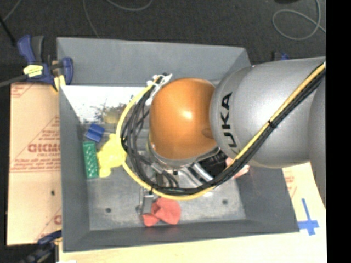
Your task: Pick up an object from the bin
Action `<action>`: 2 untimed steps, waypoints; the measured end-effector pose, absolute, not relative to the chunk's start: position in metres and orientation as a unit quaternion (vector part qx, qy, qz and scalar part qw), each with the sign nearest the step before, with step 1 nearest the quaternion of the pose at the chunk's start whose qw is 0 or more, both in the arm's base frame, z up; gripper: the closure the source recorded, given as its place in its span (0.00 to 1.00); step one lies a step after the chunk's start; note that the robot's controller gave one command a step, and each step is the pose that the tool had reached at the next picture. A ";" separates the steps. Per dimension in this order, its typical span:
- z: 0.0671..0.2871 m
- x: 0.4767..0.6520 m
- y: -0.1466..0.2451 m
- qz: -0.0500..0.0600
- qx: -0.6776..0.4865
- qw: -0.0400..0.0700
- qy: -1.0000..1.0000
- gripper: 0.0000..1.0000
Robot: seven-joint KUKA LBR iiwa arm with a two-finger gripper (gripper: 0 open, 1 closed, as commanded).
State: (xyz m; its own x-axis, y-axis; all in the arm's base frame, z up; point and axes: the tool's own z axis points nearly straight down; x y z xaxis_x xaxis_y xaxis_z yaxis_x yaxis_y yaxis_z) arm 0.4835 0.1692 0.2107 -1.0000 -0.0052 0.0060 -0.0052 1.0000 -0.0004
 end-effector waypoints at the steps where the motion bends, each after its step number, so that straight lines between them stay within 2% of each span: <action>1: 0.215 0.485 0.168 -0.001 0.000 -0.001 -1.000 0.00; 2: 0.203 0.483 0.157 -0.002 -0.020 -0.003 -1.000 0.00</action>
Offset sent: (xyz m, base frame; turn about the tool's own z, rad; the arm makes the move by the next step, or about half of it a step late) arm -0.0123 -0.0565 -0.0550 0.1918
